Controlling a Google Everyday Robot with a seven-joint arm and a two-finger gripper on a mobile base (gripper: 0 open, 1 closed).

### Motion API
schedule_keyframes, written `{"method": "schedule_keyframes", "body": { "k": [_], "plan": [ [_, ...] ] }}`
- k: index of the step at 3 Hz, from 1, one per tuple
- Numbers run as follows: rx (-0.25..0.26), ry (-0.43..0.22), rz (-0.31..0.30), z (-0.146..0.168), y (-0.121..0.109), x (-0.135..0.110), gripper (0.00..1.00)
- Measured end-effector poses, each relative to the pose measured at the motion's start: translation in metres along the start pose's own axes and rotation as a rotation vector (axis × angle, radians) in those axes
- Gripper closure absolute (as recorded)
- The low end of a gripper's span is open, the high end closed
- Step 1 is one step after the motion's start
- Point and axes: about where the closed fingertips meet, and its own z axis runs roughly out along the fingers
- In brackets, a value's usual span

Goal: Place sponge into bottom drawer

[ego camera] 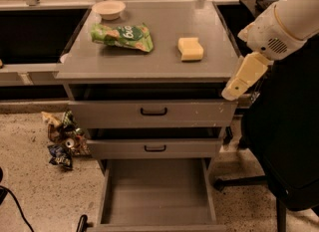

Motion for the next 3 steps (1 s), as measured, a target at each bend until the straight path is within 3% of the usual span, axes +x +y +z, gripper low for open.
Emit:
{"method": "schedule_keyframes", "body": {
  "k": [1,2,3],
  "plan": [
    [0.000,0.000,0.000,0.000,0.000,0.000,0.00],
    [0.040,-0.037,0.025,0.010,-0.017,-0.002,0.00],
    [0.096,-0.105,0.049,0.032,-0.055,-0.009,0.00]
  ]
}}
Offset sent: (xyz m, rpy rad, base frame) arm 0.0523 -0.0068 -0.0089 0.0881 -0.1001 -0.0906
